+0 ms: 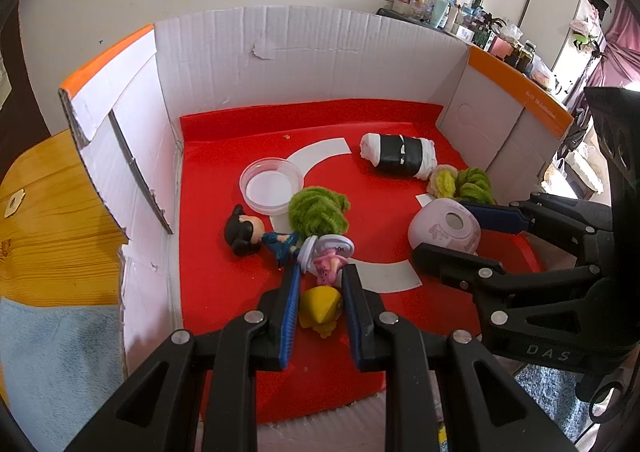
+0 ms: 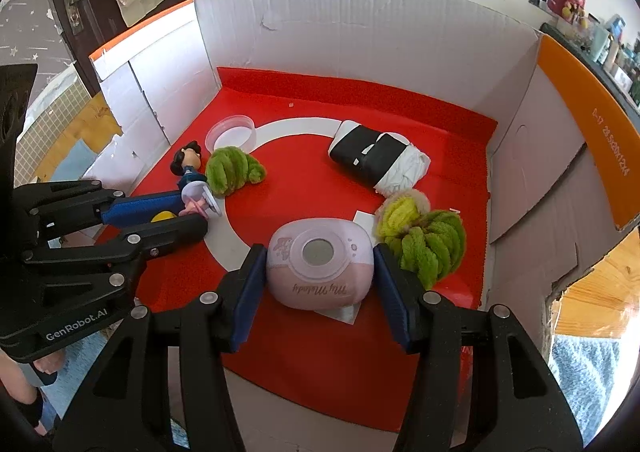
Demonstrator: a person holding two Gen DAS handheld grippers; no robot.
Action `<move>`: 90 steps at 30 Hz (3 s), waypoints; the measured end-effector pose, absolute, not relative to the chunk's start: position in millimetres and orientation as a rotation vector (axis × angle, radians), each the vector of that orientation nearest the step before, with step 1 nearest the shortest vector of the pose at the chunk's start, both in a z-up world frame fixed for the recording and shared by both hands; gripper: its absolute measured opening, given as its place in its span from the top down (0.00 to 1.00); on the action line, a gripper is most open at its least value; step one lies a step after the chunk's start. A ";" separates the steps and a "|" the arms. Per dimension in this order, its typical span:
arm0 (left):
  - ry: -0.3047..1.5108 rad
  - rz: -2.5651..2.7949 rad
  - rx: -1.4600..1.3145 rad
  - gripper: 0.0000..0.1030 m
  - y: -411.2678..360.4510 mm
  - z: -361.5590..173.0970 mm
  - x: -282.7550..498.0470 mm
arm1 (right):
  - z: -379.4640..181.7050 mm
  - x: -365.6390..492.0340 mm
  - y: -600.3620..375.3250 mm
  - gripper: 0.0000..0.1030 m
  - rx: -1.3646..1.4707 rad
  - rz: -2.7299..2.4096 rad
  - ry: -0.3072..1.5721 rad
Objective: Organize objects
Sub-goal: 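Lower the pink device onto the red floor while the left tool lowers its toy beside the figurine, then open both tools, releasing the pink device and the yellow-and-pink toy in the box, then withdraw both open tools from the box toward the yellow cap and clear box on the towel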
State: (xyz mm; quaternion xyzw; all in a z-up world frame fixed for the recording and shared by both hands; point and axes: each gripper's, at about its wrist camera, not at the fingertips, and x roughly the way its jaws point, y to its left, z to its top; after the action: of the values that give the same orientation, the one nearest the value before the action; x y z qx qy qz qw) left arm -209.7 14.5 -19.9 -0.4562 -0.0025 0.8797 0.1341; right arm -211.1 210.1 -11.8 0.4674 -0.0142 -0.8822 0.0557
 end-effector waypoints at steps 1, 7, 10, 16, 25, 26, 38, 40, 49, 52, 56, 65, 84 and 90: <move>-0.008 2.550 -1.322 0.78 14.7 -19.8 -209.6 | -11.7 -211.4 210.4 0.47 1.415 -2.673 -0.051; 0.007 2.565 -1.307 0.64 15.6 -19.8 -207.7 | -12.5 -209.5 207.0 0.40 1.406 -2.674 -0.044; 0.008 2.565 -1.303 0.64 15.3 -19.4 -206.9 | -12.1 -207.0 207.3 0.40 1.400 -2.678 -0.048; 0.003 2.571 -1.290 0.60 13.3 -16.8 -204.2 | -7.4 -201.1 206.9 0.33 1.379 -2.689 -0.042; 0.020 2.592 -1.263 0.56 11.1 -9.2 -194.3 | -0.8 -192.6 206.3 0.26 1.349 -2.709 -0.029; 0.020 2.595 -1.260 0.56 10.6 -8.4 -193.3 | 0.2 -191.6 205.7 0.26 1.345 -2.712 -0.024; 0.032 2.654 -1.200 0.38 2.2 6.0 -173.7 | 14.7 -174.0 202.2 0.18 1.285 -2.753 0.010; 0.033 2.664 -1.195 0.35 0.5 7.1 -171.1 | 16.3 -171.4 201.2 0.17 1.278 -2.756 0.014; 0.013 2.687 -1.164 0.26 -5.7 13.3 -158.1 | 25.9 -154.4 199.8 0.10 1.232 -2.784 0.004; 0.008 2.687 -1.159 0.21 -7.1 14.3 -153.3 | 29.9 -147.1 200.0 0.10 1.214 -2.794 -0.003; 0.013 2.694 -1.151 0.19 -7.5 15.2 -146.9 | 32.4 -139.8 200.0 0.09 1.200 -2.801 -0.007; 0.012 2.693 -1.147 0.12 -5.9 13.2 -135.5 | 33.9 -122.2 198.2 0.06 1.185 -2.800 -0.029; 0.003 2.674 -1.150 0.05 -3.8 9.8 -105.0 | 20.5 -98.1 192.2 0.04 1.222 -2.775 -0.039; -0.009 2.661 -1.172 0.05 -6.2 4.3 -98.6 | 13.9 -91.4 186.6 0.04 1.238 -2.760 -0.024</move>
State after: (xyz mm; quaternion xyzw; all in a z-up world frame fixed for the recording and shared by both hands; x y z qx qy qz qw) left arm -98.6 -6.2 4.3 -0.4003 -0.0030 0.9090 0.1165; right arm -91.4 186.6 13.9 0.4086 -0.0080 -0.9108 0.0582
